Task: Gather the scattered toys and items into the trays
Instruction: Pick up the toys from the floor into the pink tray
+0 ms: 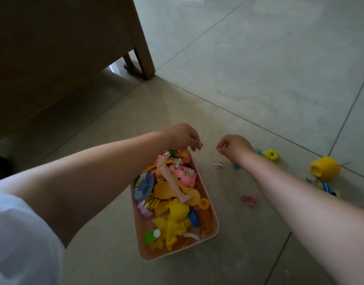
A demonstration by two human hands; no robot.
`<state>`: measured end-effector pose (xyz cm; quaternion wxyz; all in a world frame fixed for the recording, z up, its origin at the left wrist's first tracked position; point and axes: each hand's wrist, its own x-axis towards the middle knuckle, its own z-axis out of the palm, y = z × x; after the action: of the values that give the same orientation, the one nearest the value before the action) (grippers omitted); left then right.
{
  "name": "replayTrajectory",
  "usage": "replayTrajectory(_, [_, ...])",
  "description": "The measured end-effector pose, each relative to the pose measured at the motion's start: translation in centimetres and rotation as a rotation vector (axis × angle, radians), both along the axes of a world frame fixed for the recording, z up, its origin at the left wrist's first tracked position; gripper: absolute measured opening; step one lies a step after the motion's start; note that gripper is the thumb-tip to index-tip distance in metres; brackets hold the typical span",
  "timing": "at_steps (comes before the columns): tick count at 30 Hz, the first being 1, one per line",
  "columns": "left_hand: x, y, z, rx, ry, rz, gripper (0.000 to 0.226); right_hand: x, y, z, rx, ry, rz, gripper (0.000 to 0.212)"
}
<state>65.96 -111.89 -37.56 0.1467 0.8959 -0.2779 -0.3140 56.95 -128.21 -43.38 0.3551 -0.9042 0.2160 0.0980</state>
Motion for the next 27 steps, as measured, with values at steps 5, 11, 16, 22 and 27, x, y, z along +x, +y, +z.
replayTrajectory(5, [-0.7, -2.8, -1.9, 0.008, 0.000, -0.096, 0.022, -2.0, -3.4, -2.8, -0.033, 0.036, -0.087, 0.016])
replayTrajectory(11, [-2.1, -5.5, -5.7, 0.193, -0.115, -0.206, 0.049, -3.6, -4.0, -5.0, -0.092, 0.051, 0.022, 0.033])
replayTrajectory(16, [-3.1, -6.8, -7.9, 0.180, -0.167, -0.251, 0.048, -4.0, -4.4, -5.9, -0.072, -0.040, -0.030, 0.031])
replayTrajectory(22, [-3.8, -7.9, -8.8, 0.179, -0.199, -0.349, 0.029, -4.0, -4.5, -6.1, -0.061, -0.068, -0.022, 0.029])
replayTrajectory(27, [-4.0, -8.1, -8.2, 0.180, -0.217, -0.411, 0.029, -4.2, -4.4, -6.0, -0.045, -0.016, -0.045, 0.029])
